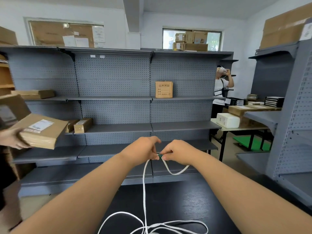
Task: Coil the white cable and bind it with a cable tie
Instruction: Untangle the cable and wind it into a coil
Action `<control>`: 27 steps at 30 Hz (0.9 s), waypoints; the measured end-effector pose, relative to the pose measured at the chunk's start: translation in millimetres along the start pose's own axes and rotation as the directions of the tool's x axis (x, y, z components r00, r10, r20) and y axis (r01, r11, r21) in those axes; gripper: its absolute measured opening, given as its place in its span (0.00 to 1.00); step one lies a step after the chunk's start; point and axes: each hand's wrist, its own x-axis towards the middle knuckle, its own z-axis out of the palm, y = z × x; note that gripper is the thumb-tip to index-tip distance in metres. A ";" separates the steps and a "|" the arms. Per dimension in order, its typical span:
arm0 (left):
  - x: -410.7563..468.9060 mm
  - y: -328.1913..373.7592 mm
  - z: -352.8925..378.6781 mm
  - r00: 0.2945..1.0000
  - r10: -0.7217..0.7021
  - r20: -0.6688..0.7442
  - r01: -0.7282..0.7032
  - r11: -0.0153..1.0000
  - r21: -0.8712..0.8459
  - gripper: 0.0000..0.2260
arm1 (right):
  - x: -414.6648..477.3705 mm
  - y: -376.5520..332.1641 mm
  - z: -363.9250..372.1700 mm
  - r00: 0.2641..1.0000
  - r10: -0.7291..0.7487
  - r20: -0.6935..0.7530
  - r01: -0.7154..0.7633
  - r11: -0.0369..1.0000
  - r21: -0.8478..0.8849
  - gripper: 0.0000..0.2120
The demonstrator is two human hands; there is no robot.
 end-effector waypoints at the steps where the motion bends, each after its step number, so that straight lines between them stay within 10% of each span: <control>1: 0.6 0.1 -0.2 1.000 0.005 -0.001 -0.005 1.000 0.009 0.23 | -0.1 -0.7 0.1 1.000 -0.001 0.006 0.001 1.000 0.004 0.11; 27: -1.0 6.5 10.5 0.980 -0.055 -0.193 0.011 0.976 -0.219 0.16 | -5.5 8.6 1.6 0.962 0.259 -0.086 -0.158 0.787 0.596 0.03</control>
